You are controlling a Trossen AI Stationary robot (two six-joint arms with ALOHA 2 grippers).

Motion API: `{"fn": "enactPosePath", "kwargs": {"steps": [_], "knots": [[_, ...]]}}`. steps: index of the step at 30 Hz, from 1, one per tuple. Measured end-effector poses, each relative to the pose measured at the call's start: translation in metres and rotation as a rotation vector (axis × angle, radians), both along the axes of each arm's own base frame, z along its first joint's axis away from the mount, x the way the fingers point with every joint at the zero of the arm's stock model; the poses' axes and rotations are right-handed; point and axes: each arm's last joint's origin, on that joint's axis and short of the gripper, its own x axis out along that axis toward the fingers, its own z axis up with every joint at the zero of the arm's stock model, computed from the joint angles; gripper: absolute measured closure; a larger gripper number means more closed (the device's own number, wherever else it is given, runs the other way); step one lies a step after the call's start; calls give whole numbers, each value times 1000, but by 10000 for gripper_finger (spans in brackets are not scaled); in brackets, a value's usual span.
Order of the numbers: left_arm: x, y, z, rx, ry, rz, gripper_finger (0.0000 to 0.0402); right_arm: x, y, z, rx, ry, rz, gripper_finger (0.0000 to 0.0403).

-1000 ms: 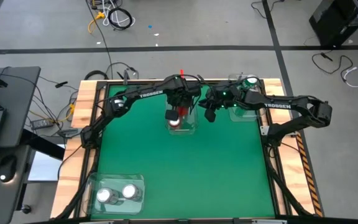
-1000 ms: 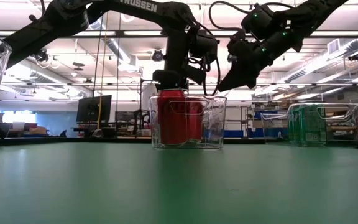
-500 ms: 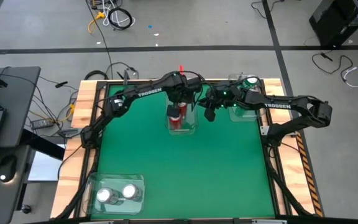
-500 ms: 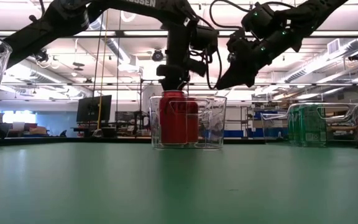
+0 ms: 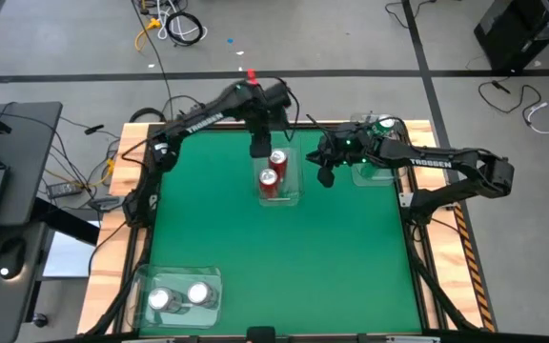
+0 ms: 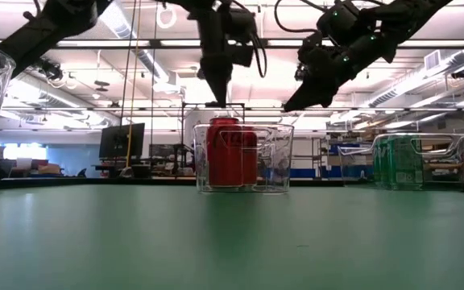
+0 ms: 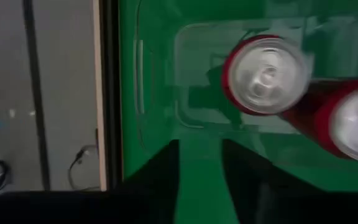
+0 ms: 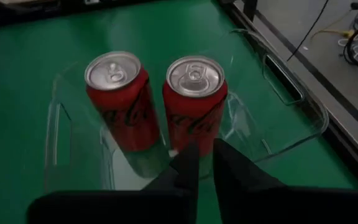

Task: Sort soda cans
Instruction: Move the bottom left transparent bin to the top left of the table

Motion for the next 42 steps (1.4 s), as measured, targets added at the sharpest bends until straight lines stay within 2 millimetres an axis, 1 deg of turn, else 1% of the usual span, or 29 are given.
{"fn": "enactPosePath", "kwargs": {"steps": [2, 5, 7, 9, 12, 15, 18, 21, 26, 30, 36, 42], "knots": [[-8, -3, 9, -23, -10, -9, 316, -3, 2, 2, 0, 5, 19, 393], [-18, -12, 19, -88, 5, -56, 377, -3, 5, 4, 20, -3, 60, 396], [-23, -20, 26, -155, -23, -80, 393, -2, 8, 3, 31, -2, 83, 396], [-27, -29, 36, -182, -64, -88, 394, 0, 13, 3, 32, 0, 102, 400], [-34, -46, 53, -171, -105, -107, 398, 3, 21, 2, 37, 5, 135, 401], [-36, -63, 63, -174, -133, -103, 399, 6, 32, 3, 38, 4, 175, 402], [-38, -85, 73, -188, -162, -97, 400, 10, 44, 0, 45, -16, 214, 402], [-40, -110, 82, -208, -189, -100, 400, 11, 56, -7, 69, -29, 250, 402], [-42, -150, 90, -248, -216, -64, 401, 12, 76, -19, 109, -62, 295, 402], [-44, -181, 94, -250, -225, -36, 401, 12, 92, -25, 129, -83, 330, 403], [-46, -229, 94, -248, -231, -6, 401, 15, 114, -23, 131, -113, 382, 403], [-58, -282, 94, -284, -250, 63, 401, 16, 134, -19, 109, -151, 414, 403]]}}
